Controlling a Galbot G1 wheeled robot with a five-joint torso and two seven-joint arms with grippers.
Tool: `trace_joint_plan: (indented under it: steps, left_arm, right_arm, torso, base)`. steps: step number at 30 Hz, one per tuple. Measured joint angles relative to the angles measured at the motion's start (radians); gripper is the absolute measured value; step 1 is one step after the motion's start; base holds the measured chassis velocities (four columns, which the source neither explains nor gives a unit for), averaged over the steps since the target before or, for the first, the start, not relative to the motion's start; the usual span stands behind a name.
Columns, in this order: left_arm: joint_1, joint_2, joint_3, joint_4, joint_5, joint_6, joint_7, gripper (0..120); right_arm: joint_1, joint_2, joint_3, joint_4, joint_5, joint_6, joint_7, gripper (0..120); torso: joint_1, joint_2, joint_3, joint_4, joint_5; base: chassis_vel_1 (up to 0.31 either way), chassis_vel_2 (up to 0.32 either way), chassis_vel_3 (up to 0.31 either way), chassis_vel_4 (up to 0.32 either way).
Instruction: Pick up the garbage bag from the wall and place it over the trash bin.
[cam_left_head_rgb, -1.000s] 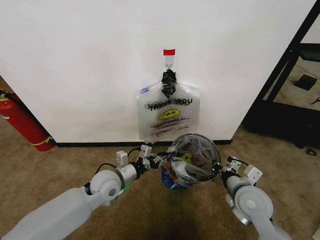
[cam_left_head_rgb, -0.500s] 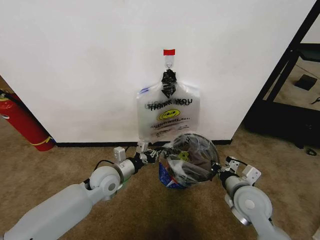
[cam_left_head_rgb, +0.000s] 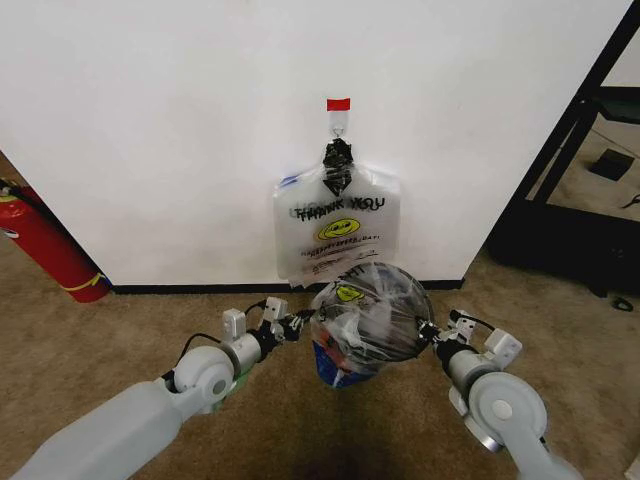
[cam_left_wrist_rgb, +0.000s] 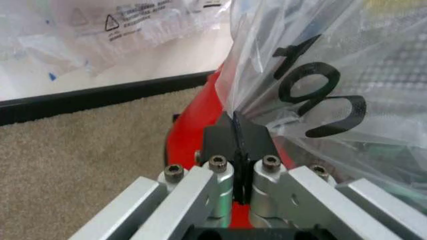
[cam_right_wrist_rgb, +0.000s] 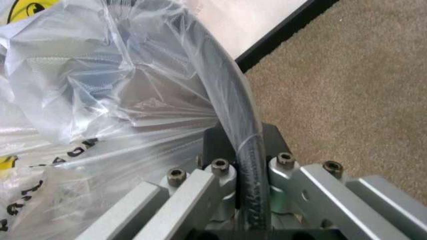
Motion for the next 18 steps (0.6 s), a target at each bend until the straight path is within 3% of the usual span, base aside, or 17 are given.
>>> trace_joint_plan:
  steps: [4,11,18]
  left_arm:
    - [0.024,-0.004,-0.041,-0.034,0.002,0.005,-0.01,1]
    - [0.061,0.028,-0.155,-0.101,0.005,0.046,-0.023,27]
    - [0.1,0.06,-0.205,-0.128,0.027,0.06,-0.023,51]
  right_arm:
    - [-0.002,0.003,0.0,-0.002,-0.003,0.0,0.0,0]
    - [0.001,0.005,0.002,-0.027,-0.023,0.0,0.003,0]
    - [0.011,0.009,0.003,-0.041,-0.028,0.0,0.004,0]
  torso:
    - [0.0,0.0,0.0,-0.0001,0.0]
    - [0.0,0.0,0.0,0.0,0.0]
    - [0.0,0.0,0.0,0.0,-0.0001]
  base:
    - [0.0,0.0,0.0,0.0]
    - [0.0,0.0,0.0,0.0]
    - [0.0,0.0,0.0,0.0]
